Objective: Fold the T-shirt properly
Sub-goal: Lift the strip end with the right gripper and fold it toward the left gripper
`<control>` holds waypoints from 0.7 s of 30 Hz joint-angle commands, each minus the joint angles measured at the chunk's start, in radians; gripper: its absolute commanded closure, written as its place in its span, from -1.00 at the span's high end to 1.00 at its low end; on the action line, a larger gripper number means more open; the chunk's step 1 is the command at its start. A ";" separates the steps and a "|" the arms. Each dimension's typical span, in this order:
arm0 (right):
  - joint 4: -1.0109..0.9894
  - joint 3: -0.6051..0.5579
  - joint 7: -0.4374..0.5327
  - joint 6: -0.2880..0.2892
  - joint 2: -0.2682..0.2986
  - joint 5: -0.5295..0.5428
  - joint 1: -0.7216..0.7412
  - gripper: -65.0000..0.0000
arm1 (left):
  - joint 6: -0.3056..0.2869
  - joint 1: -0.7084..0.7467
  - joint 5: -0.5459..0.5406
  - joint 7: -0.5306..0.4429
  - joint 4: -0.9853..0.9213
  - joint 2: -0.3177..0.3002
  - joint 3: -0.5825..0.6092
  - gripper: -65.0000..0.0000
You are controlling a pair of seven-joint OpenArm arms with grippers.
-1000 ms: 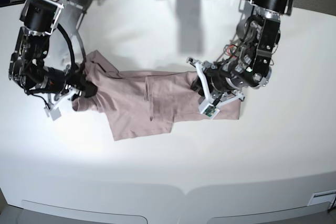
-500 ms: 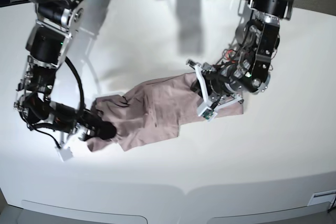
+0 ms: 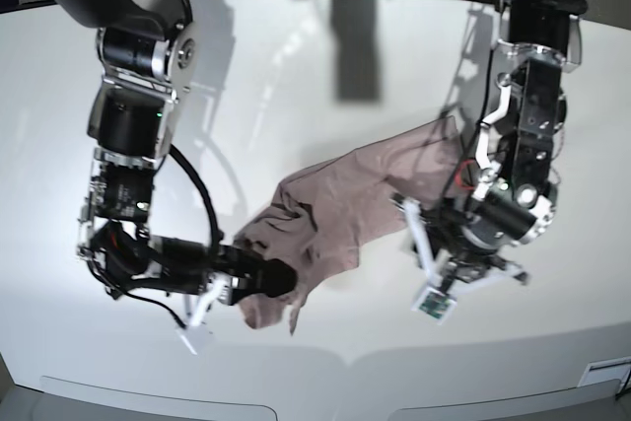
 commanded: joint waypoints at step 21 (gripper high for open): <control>0.014 -0.364 0.011 0.005 -0.228 -0.095 -0.039 -1.00 | 0.156 -0.014 0.197 0.031 0.019 -0.254 -0.002 -0.62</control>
